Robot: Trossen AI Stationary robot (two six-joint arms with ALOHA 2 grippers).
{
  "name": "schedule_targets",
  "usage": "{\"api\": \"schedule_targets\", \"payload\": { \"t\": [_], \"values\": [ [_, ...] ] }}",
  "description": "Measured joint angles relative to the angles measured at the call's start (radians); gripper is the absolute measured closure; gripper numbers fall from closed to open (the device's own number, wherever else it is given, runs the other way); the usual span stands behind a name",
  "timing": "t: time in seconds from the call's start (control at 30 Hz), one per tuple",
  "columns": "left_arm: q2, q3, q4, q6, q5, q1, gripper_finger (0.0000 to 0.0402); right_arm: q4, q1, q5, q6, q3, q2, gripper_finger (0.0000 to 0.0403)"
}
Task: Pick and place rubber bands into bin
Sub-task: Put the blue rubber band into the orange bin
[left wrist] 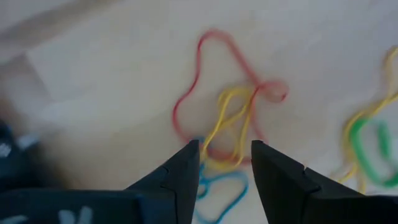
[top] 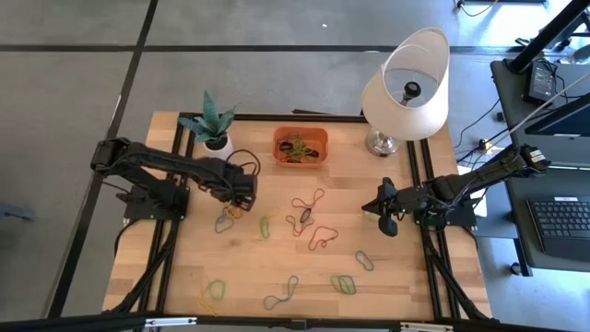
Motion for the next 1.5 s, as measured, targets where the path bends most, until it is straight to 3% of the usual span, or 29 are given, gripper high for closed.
{"api": "schedule_targets", "payload": {
  "t": [0.23, 0.4, 0.67, 0.77, 0.93, 1.03, 1.17, 1.5],
  "values": [
    [0.004, -0.004, -0.03, -0.051, 0.047, -0.1, 0.0272, -0.002, 0.0, 0.0, -0.001, 0.0, 0.0, 0.0396],
    [0.004, -0.082, -0.006, -0.137, 0.092, -0.147, 0.0273, -0.004, 0.0, 0.0, -0.005, 0.0, 0.0, 0.0396],
    [0.005, -0.256, 0.282, -0.194, 0.118, -0.193, 0.0278, -0.004, 0.0, 0.0, -0.005, 0.0, 0.0, 0.0396],
    [0.005, -0.288, 0.294, -0.241, 0.134, -0.207, 0.0306, -0.004, 0.0, 0.0, -0.005, 0.0, 0.0, 0.0396],
    [0.004, -0.29, 0.27, -0.298, 0.177, -0.238, 0.0391, -0.003, 0.0, 0.0, -0.005, 0.0, 0.0, 0.0396],
    [0.003, -0.249, 0.243, -0.325, 0.177, -0.257, 0.0399, -0.003, 0.0, 0.0, -0.005, 0.0, 0.0, 0.0396],
    [0.002, -0.133, 0.077, -0.332, 0.142, -0.276, 0.04, -0.003, 0.0, 0.0, -0.005, 0.0, 0.0, 0.0396],
    [0.001, 0.268, -0.365, -0.258, -0.097, -0.282, 0.04, -0.003, 0.0, 0.0, -0.033, 0.0, 0.0, 0.0396]
  ]
}}
